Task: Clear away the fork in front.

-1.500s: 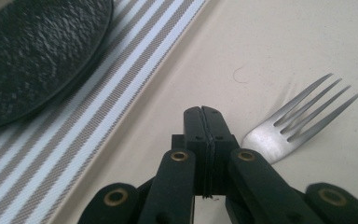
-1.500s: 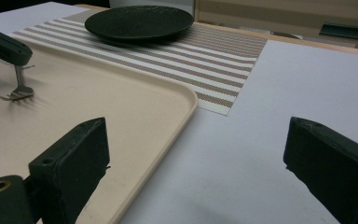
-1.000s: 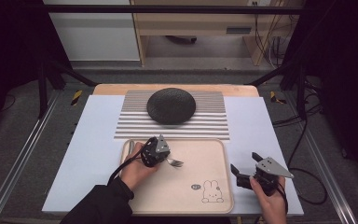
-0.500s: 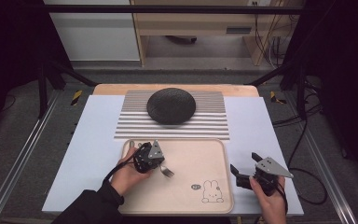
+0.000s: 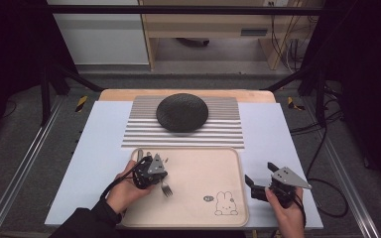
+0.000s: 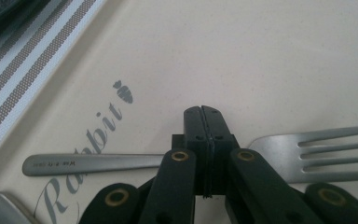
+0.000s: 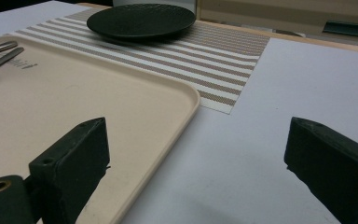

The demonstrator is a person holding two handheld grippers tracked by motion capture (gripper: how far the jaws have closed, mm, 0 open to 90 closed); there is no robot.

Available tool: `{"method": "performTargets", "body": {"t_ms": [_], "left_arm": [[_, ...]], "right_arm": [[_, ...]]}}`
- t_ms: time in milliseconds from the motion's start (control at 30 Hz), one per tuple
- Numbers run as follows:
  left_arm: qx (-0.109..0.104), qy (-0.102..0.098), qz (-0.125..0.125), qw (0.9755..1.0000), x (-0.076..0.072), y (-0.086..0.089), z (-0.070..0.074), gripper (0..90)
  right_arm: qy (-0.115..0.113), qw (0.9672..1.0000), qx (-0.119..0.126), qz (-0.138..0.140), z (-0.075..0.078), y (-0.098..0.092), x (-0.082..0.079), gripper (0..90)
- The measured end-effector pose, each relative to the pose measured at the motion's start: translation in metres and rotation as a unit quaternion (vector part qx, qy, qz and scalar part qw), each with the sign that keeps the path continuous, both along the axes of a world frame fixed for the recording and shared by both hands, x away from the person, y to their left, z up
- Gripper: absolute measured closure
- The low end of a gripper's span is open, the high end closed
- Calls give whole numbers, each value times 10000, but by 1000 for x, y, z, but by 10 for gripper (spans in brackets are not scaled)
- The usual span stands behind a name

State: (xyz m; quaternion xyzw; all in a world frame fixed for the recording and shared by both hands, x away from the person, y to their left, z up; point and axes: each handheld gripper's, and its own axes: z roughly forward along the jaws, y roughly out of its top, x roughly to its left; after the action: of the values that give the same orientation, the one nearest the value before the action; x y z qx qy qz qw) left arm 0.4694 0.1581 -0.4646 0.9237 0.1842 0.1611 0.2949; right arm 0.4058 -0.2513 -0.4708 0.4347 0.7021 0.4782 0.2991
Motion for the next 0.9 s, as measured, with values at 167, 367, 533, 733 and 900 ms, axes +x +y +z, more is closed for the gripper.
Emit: {"method": "performTargets", "body": {"t_ms": [167,367,533,733,900], "left_arm": [[7,31,7,10000,-2,6,0,900],[-3,86,22,10000,-3,13,1,900],[34,111,31,9999,-4,18,2,900],[59,159,75,9998,-6,29,2,900],[137,167,68,9997,-8,35,4,900]], "right_arm": [[4,10000,-3,1,0,1,0,70],[11,10000,-3,5,0,0,0,70],[12,10000,1,4,0,0,0,69],[22,10000,-2,6,-1,1,0,70],[31,10000,-8,3,-1,1,0,70]]}}
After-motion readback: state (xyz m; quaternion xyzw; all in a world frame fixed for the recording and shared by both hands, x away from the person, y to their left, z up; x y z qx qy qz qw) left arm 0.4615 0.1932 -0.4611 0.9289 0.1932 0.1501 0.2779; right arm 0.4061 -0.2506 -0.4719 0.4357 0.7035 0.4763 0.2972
